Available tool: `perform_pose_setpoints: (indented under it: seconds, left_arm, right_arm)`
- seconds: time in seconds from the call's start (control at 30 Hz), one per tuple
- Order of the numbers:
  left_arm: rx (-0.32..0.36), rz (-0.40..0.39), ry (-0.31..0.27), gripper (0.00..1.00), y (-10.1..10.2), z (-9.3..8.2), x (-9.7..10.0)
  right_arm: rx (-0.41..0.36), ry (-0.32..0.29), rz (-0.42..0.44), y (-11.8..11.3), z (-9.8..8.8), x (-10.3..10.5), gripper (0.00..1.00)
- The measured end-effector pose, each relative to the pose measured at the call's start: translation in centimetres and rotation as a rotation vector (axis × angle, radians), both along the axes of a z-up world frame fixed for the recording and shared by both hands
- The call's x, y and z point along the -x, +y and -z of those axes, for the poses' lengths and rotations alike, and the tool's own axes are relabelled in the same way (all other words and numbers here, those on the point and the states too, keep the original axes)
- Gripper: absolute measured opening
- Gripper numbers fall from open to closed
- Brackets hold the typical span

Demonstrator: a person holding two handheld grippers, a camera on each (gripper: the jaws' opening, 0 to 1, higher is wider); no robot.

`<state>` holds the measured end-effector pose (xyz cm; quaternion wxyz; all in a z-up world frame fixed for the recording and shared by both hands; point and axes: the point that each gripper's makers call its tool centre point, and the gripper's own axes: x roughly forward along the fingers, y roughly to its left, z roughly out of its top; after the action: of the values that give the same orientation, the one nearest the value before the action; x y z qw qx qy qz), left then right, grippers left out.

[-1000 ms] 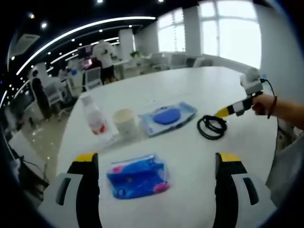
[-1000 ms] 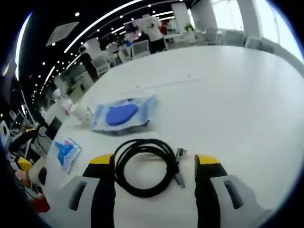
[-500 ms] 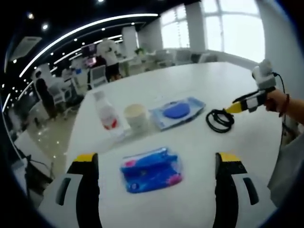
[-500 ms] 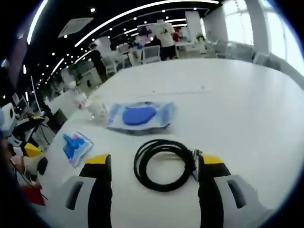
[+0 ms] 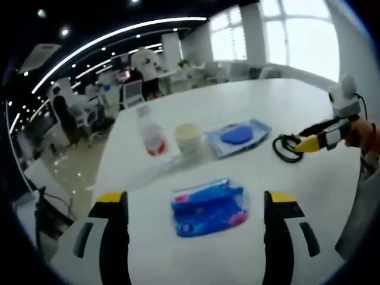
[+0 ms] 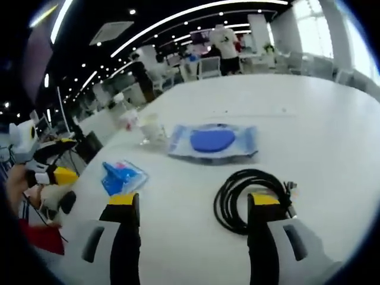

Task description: Arrange the tabletop items into an orderly group along one side of the table until the central work area is clear of visible clutter.

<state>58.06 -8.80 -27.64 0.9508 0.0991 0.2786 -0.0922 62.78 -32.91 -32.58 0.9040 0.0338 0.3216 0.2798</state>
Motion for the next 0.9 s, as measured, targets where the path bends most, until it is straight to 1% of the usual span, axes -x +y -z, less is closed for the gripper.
perform_pose_setpoints:
  seconds: [0.1, 0.23, 0.33, 0.47, 0.53, 0.57, 0.63, 0.67, 0.73, 0.87, 0.9]
  left_arm:
    - [-0.026, -0.001, 0.006, 0.88, 0.6, 0.6, -0.1]
    - [-0.016, 0.005, -0.006, 0.79, 1.2, 1.0, -0.3]
    - [-0.019, 0.002, -0.001, 0.74, 1.9, 1.8, -0.6]
    - [-0.033, 0.006, 0.027, 0.70, 2.6, 3.4, -0.9]
    - [-0.040, 0.006, 0.040, 0.67, 2.7, 4.0, -0.8]
    - [-0.039, 0.001, 0.049, 0.64, 2.9, 4.4, -0.7]
    - [-0.007, -0.012, 0.053, 0.56, 2.9, 5.0, -0.7]
    - [0.002, -0.033, 0.053, 0.54, 3.3, 5.3, -0.8]
    - [0.002, -0.035, 0.057, 0.54, 3.5, 5.7, -0.8]
    - [0.015, -0.046, 0.081, 0.48, 3.8, 6.8, -0.7]
    - [0.018, -0.048, 0.091, 0.47, 3.9, 7.2, -0.6]
  right_arm:
    - [-0.023, -0.001, -0.028, 1.7, 0.1, 0.5, 0.73]
    - [-0.048, 0.008, -0.052, 3.7, 0.6, 1.2, 0.72]
    - [-0.073, -0.022, -0.071, 5.4, 0.4, 1.4, 0.70]
    - [-0.121, -0.036, -0.088, 7.6, 0.5, 1.7, 0.66]
    - [-0.125, -0.031, -0.086, 8.1, 0.7, 1.8, 0.63]
    - [-0.132, -0.029, -0.085, 8.5, 1.0, 1.9, 0.62]
    - [-0.137, -0.020, -0.088, 9.3, 1.6, 2.2, 0.61]
    - [-0.140, -0.014, -0.090, 9.6, 1.8, 2.3, 0.61]
    - [-0.147, -0.005, -0.100, 10.3, 2.3, 2.7, 0.59]
    - [-0.162, -0.011, -0.117, 11.5, 2.8, 2.8, 0.56]
    - [-0.188, -0.004, -0.116, 12.1, 2.9, 2.8, 0.55]
